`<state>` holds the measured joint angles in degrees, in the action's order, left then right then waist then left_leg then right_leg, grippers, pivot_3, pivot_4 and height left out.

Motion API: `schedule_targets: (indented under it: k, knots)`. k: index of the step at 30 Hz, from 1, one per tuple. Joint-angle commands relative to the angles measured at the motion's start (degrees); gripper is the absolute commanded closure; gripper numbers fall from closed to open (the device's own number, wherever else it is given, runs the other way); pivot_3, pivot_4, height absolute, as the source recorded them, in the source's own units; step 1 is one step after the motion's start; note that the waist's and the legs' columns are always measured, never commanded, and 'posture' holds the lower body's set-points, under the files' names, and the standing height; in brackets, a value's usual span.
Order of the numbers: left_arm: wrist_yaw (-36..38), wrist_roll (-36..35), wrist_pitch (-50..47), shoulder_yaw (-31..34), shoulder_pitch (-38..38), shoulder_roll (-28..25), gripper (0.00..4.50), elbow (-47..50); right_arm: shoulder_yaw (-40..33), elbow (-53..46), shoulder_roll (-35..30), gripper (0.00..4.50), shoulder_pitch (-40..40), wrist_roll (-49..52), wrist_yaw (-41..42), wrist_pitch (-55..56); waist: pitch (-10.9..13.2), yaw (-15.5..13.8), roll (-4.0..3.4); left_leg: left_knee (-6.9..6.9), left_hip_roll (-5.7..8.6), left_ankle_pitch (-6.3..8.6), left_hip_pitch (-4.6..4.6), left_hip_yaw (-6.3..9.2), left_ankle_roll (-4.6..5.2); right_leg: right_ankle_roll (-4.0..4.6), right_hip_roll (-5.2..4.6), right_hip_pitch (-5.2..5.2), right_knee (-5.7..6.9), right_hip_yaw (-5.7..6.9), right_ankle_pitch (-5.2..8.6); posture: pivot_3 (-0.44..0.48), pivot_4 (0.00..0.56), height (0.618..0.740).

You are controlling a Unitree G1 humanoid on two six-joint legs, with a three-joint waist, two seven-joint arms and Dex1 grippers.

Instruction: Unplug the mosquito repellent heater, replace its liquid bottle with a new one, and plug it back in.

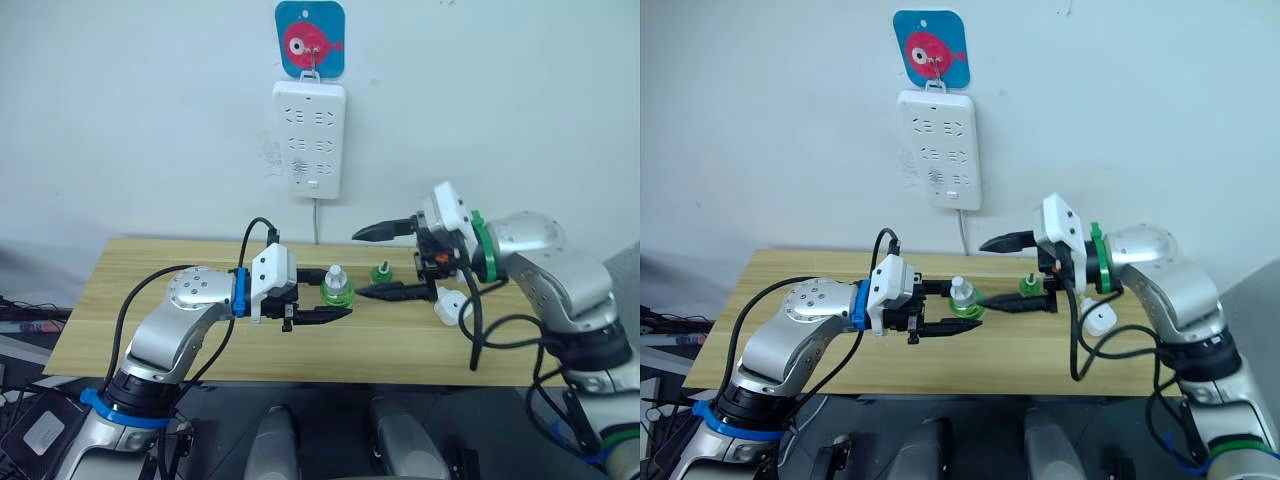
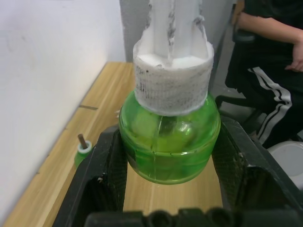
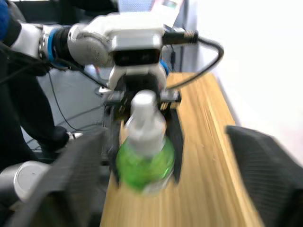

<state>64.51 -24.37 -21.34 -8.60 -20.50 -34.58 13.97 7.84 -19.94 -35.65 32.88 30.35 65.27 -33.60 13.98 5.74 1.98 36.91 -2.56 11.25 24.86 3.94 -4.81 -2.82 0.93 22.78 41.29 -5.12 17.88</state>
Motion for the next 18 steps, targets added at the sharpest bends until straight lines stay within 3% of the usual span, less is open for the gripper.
schedule_targets:
  k: [1,5,10,13,18]
  knots:
    - [0.3,-1.5,-0.3,0.7,-1.0,0.2,2.22,1.1,-0.9,-10.1,2.0,0.0,-6.1,-0.9,-8.2,0.8,0.0,0.0,-0.01,0.0,-0.01,0.0,-0.04,0.0,0.0,0.0,0.01,-0.02,0.0,-0.01,0.0,-0.101,0.158,0.725]
    - [0.9,-1.1,-0.1,-0.1,-2.2,0.5,2.22,-0.1,2.6,-12.6,9.3,0.0,-8.1,-5.8,-19.7,1.0,-0.1,0.5,-0.02,-0.01,-0.04,0.0,-0.07,-0.01,-0.01,0.0,0.05,-0.03,0.02,-0.04,0.0,-0.101,0.157,0.725]
    - [1.7,-0.6,0.4,-0.5,-2.4,0.7,2.22,-0.5,7.3,-9.6,14.6,0.0,-6.3,-11.3,-25.3,2.4,-0.3,0.5,-0.02,-0.02,-0.01,0.0,-0.06,0.0,-0.01,-0.01,0.04,-0.04,0.0,-0.04,0.0,-0.099,0.156,0.725]
    - [2.0,-0.4,0.5,-0.6,-2.0,0.5,2.22,-0.1,5.8,-8.3,13.8,0.0,-5.3,-10.8,-24.7,1.7,-0.3,0.3,-0.03,-0.04,0.0,0.0,-0.06,0.01,-0.01,0.0,0.03,-0.04,0.0,-0.01,0.0,-0.091,0.156,0.725]
    - [1.8,-0.5,0.7,0.0,-1.2,-0.1,2.22,0.0,0.7,-7.6,5.4,0.0,-4.9,-7.2,-18.1,-0.2,-0.3,-0.2,-0.05,-0.02,0.03,0.0,-0.06,0.04,0.0,0.0,0.01,-0.11,-0.05,0.01,0.0,-0.089,0.159,0.725]
